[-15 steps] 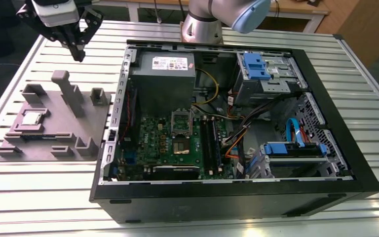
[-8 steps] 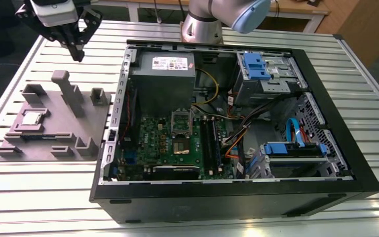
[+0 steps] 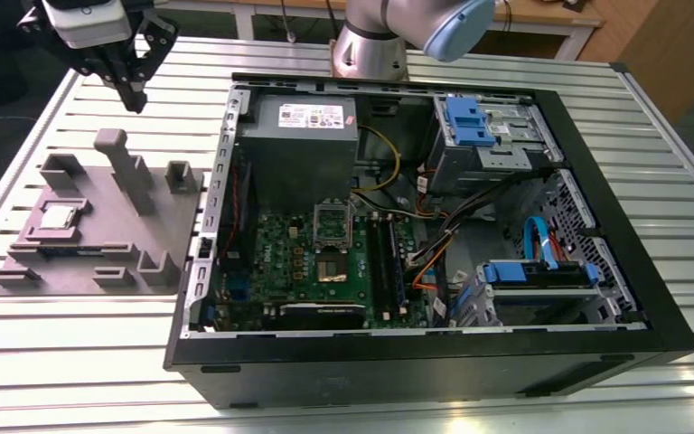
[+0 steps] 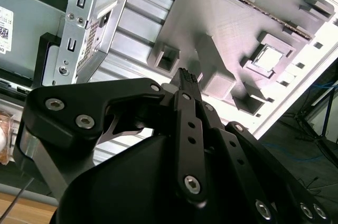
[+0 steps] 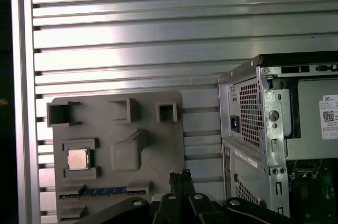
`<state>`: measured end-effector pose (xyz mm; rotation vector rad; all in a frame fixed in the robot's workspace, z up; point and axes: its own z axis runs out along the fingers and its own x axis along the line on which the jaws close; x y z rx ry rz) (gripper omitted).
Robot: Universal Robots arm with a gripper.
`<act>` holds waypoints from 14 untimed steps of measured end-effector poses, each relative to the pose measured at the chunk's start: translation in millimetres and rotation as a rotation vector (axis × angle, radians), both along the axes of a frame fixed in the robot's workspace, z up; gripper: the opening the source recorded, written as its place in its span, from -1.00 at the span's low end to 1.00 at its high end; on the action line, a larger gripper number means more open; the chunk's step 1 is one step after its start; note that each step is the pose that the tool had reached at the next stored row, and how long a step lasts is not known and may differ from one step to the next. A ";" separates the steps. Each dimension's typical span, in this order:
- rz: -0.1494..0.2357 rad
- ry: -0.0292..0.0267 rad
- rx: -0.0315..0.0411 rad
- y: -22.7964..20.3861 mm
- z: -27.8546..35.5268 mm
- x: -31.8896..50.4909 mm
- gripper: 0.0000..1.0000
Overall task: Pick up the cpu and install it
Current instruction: 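Reach for the cpu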
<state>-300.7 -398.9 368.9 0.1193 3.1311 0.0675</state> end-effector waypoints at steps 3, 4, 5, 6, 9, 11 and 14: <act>0.000 -0.0001 0.0000 0.0 0.0 -0.5 -0.80; 0.000 0.0000 0.0000 0.0 0.0 -0.7 -0.80; 0.000 0.0000 0.0000 0.0 0.0 -0.9 -0.80; 0.000 0.0000 0.0000 0.0 0.0 -1.1 -0.80; 0.000 0.0000 0.0000 0.0 0.0 -2.0 -0.80; 0.000 0.0000 0.0000 0.0 -0.1 -2.9 -0.80; 0.000 0.0000 0.0000 0.0 -0.2 -4.2 -0.80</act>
